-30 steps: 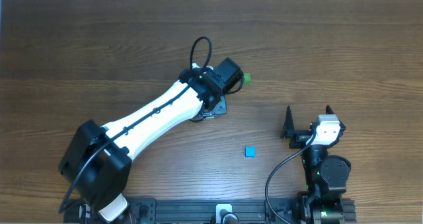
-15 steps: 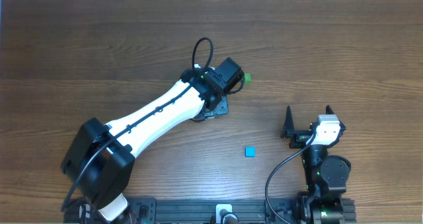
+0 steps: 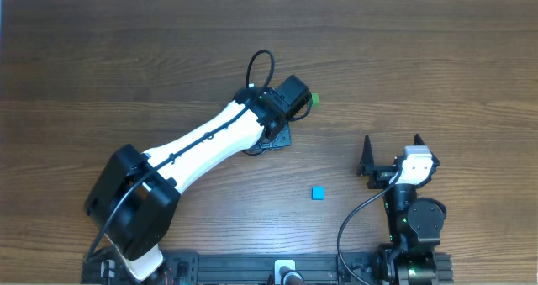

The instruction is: Stack Cubes

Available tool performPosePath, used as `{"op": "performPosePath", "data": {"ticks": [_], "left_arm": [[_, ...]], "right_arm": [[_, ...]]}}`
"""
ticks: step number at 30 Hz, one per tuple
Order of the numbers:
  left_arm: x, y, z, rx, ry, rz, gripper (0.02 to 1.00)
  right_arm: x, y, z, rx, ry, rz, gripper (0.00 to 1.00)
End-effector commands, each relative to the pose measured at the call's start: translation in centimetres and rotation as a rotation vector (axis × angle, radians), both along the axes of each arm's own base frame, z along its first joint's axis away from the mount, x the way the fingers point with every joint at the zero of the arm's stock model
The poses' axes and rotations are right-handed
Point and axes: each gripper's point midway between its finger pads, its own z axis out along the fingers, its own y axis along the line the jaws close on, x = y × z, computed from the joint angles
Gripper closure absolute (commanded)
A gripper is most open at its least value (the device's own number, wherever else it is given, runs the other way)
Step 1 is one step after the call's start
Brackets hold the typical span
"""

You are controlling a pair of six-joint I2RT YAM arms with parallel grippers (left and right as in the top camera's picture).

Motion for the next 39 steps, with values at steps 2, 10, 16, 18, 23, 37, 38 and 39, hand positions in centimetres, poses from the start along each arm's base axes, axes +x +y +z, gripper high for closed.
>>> {"op": "performPosePath", "data": {"ticks": [2, 10, 16, 18, 23, 37, 38, 39], "left_arm": [[0.27, -0.47, -0.05, -0.004, -0.001, -0.014, 0.976], [0.39, -0.59, -0.03, -0.009, -0.006, -0.014, 0.976], [0.4, -0.59, -0.03, -0.009, -0.007, -0.014, 0.961], [0.4, -0.59, -0.03, -0.009, -0.007, -0.014, 0.93], [0.39, -0.58, -0.06, -0.008, -0.006, -0.014, 0.899], [0.31, -0.57, -0.5, -0.002, 0.005, -0.014, 0.689], [0.31, -0.57, -0.5, -0.002, 0.005, -0.014, 0.654], [0.31, -0.57, -0.5, -0.002, 0.005, -0.014, 0.645]], "right_arm": [[0.0, 0.09, -0.2, 0.0, 0.0, 0.006, 0.007], [0.0, 0.1, -0.2, 0.0, 0.0, 0.007, 0.007], [0.0, 0.09, -0.2, 0.0, 0.0, 0.006, 0.009], [0.0, 0.09, -0.2, 0.0, 0.0, 0.006, 0.007], [0.0, 0.09, -0.2, 0.0, 0.0, 0.006, 0.007], [0.0, 0.09, -0.2, 0.0, 0.0, 0.006, 0.007], [0.0, 0.09, -0.2, 0.0, 0.0, 0.006, 0.007], [0.0, 0.09, -0.2, 0.0, 0.0, 0.006, 0.009]]}}
